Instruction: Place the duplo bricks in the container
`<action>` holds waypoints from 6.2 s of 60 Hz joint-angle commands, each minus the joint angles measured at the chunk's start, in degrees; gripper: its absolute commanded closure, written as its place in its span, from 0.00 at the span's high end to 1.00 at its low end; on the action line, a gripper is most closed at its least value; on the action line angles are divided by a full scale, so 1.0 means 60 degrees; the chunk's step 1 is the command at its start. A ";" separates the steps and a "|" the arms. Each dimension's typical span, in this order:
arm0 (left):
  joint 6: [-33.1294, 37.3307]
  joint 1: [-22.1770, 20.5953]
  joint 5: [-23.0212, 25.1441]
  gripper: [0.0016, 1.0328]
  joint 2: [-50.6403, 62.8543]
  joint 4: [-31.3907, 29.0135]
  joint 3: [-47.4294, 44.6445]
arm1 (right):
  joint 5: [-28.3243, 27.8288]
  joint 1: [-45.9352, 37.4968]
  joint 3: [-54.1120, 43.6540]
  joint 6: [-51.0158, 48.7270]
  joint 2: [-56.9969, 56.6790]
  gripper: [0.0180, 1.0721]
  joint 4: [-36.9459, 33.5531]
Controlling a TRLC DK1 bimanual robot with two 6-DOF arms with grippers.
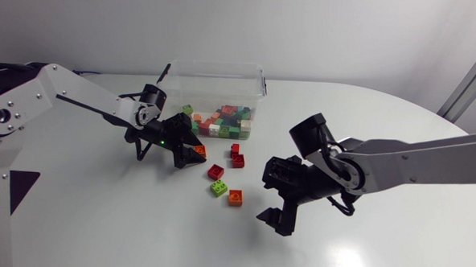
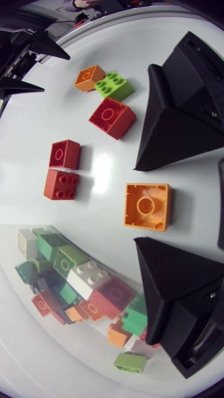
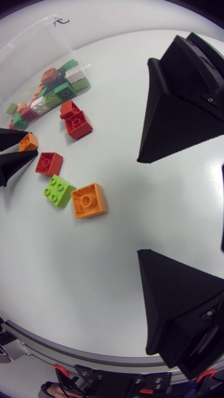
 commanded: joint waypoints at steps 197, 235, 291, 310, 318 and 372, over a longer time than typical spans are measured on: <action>-0.1029 -0.0260 -0.1370 0.30 -0.5365 -0.3550 0.0397 | -0.0348 -0.0935 1.0291 0.3518 0.4475 0.26 -0.0477; -0.4223 0.0209 -0.1033 0.32 -0.3475 0.0463 0.1540 | 0.0443 -0.1242 1.0555 0.3533 0.4841 0.91 -0.0814; -0.4018 0.0224 -0.1561 0.95 -0.2962 0.1796 0.1056 | -0.1344 -0.0876 0.3582 -0.0715 0.1457 0.91 -0.1224; -0.0063 0.0370 0.0270 0.94 -0.5013 -0.0753 -0.1507 | -0.1461 -0.0906 0.4476 -0.1580 0.3112 0.91 -0.1664; 0.1490 0.0121 0.0285 0.94 -0.4574 -0.1675 -0.1800 | -0.1519 -0.0964 0.4842 -0.1770 0.3654 0.91 -0.1708; 0.4054 -0.0919 0.0227 0.93 -0.0999 -0.3082 -0.0233 | -0.2091 -0.1023 0.7171 -0.2312 0.5778 0.73 -0.2645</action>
